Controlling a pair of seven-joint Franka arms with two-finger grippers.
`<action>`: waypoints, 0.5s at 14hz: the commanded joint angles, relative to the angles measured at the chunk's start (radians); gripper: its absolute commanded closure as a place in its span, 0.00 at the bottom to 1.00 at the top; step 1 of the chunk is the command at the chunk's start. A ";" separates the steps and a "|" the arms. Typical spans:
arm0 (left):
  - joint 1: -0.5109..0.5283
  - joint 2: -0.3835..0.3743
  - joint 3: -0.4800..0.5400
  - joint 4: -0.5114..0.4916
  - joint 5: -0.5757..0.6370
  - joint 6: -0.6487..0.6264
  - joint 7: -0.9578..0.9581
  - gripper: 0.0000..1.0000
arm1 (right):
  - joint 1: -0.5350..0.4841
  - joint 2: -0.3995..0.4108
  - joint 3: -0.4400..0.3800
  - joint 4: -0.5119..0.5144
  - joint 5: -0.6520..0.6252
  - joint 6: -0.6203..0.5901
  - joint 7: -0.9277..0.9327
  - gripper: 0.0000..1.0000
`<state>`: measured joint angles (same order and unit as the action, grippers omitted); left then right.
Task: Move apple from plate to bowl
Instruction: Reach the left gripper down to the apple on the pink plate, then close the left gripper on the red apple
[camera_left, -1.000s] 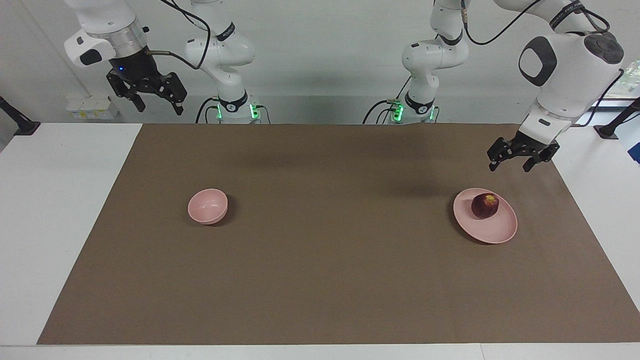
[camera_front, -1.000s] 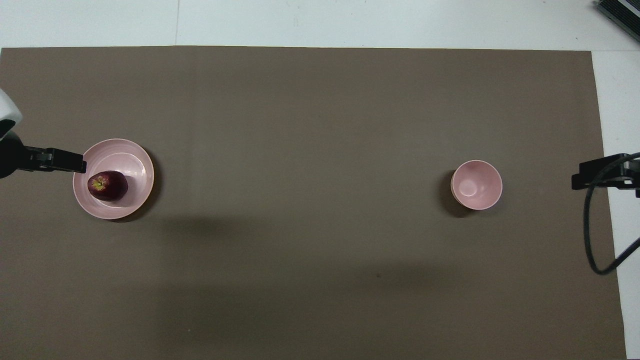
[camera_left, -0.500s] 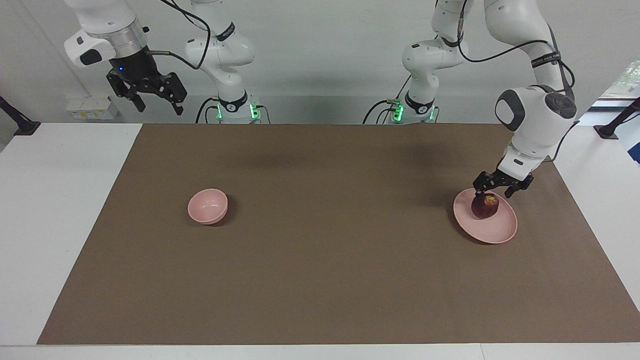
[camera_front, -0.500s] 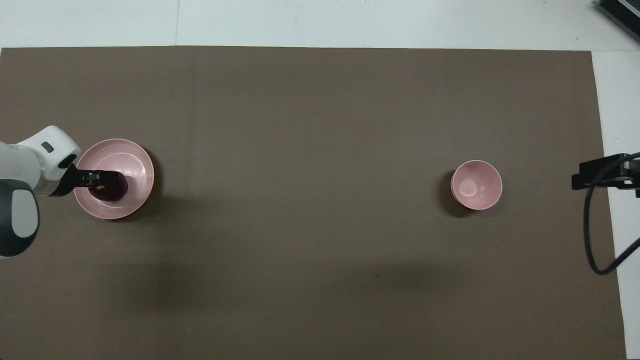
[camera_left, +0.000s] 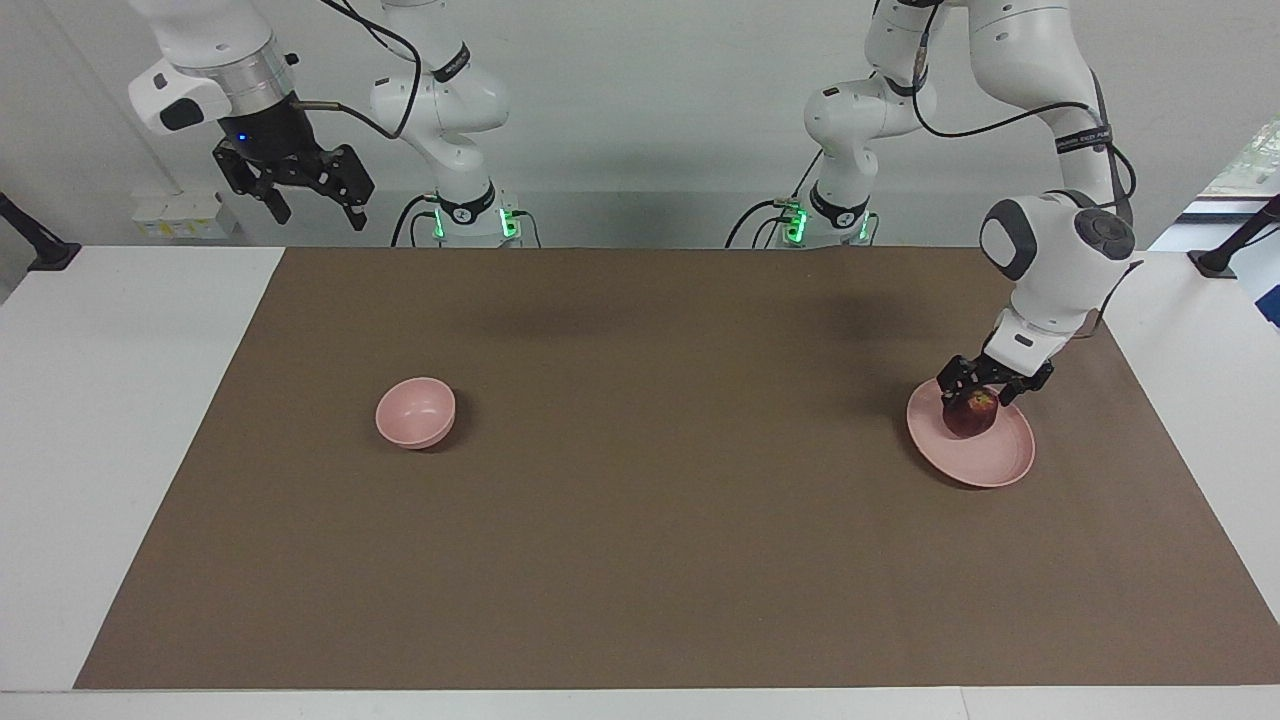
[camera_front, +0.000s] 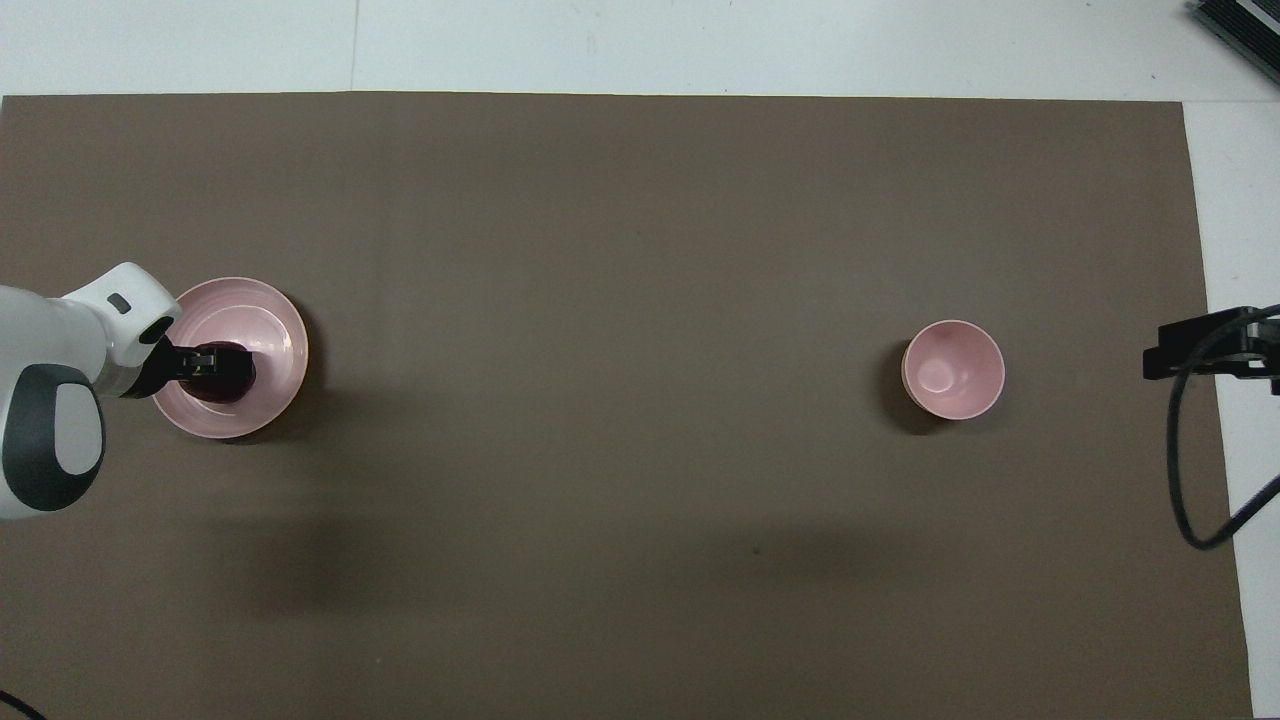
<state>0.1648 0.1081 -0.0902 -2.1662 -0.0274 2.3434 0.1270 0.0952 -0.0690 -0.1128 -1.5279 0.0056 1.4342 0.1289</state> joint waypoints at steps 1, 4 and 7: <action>0.010 -0.013 -0.006 -0.021 -0.012 0.028 0.011 0.00 | -0.009 -0.018 0.005 -0.021 0.013 0.015 -0.015 0.00; 0.010 -0.013 -0.005 -0.021 -0.012 0.030 0.013 0.01 | -0.009 -0.018 0.005 -0.021 0.013 0.015 -0.015 0.00; 0.012 -0.004 -0.005 -0.007 -0.008 0.033 0.023 0.31 | -0.009 -0.018 0.005 -0.023 0.013 0.015 -0.015 0.00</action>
<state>0.1648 0.1080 -0.0899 -2.1665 -0.0274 2.3537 0.1294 0.0952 -0.0690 -0.1128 -1.5279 0.0056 1.4342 0.1289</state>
